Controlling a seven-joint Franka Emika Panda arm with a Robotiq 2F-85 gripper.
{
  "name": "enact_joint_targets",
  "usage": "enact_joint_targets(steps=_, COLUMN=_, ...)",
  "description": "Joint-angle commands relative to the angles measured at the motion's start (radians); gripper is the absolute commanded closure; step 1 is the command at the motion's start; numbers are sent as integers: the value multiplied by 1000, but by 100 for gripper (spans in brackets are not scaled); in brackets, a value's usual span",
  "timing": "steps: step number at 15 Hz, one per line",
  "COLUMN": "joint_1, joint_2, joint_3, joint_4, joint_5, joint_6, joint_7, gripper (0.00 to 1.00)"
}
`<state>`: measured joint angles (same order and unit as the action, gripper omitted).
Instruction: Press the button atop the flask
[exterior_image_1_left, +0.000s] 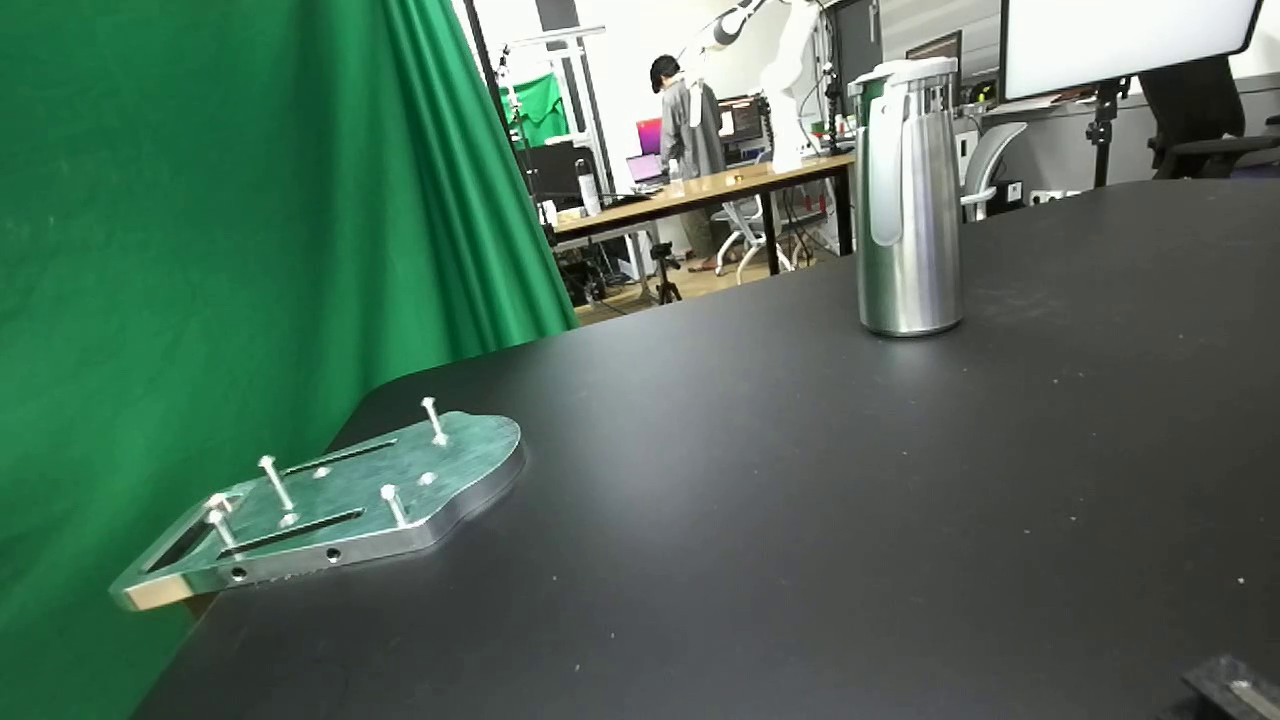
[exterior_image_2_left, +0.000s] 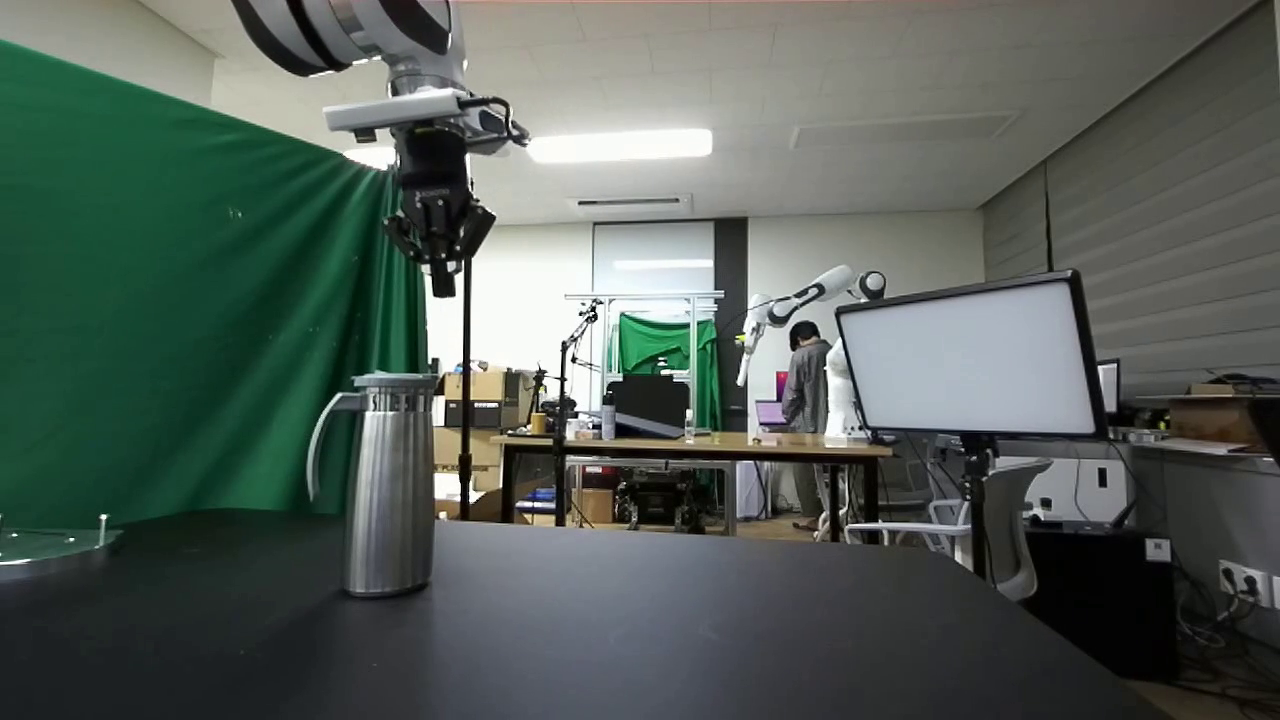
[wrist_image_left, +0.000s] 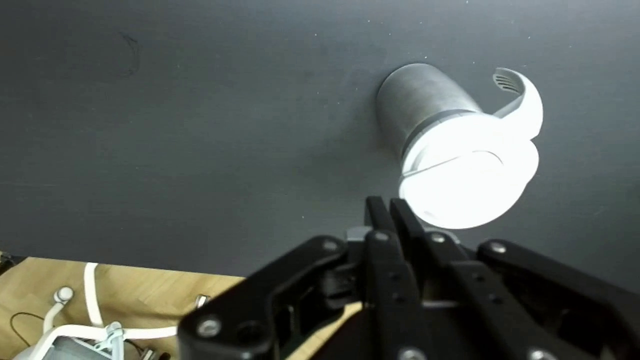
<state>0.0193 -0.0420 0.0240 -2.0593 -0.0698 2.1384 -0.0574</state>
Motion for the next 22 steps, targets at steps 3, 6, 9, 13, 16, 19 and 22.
enact_joint_targets(steps=3, joint_1=21, joint_2=61, joint_3=17, joint_4=91, joint_5=76, joint_6=-86, joint_7=-28, gripper=100)
enact_joint_targets(steps=6, joint_1=24, joint_2=90, joint_3=21, joint_4=130, joint_5=143, joint_6=-152, joint_7=-81, gripper=100)
enact_joint_targets(steps=9, joint_1=24, joint_2=73, joint_3=21, joint_4=90, joint_5=126, joint_6=-128, joint_7=-73, gripper=99)
enact_joint_targets(steps=13, joint_1=24, joint_2=80, joint_3=21, joint_4=99, joint_5=129, joint_6=-137, joint_7=-81, gripper=99)
enact_joint_targets(steps=16, joint_1=24, joint_2=80, joint_3=21, joint_4=99, joint_5=129, joint_6=-137, joint_7=-82, gripper=99)
enact_joint_targets(steps=19, joint_1=41, joint_2=125, joint_3=36, joint_4=129, joint_5=98, joint_6=-125, joint_7=-62, gripper=100)
enact_joint_targets(steps=22, joint_1=58, joint_2=158, joint_3=53, joint_4=134, joint_5=83, joint_6=-106, joint_7=-58, gripper=100)
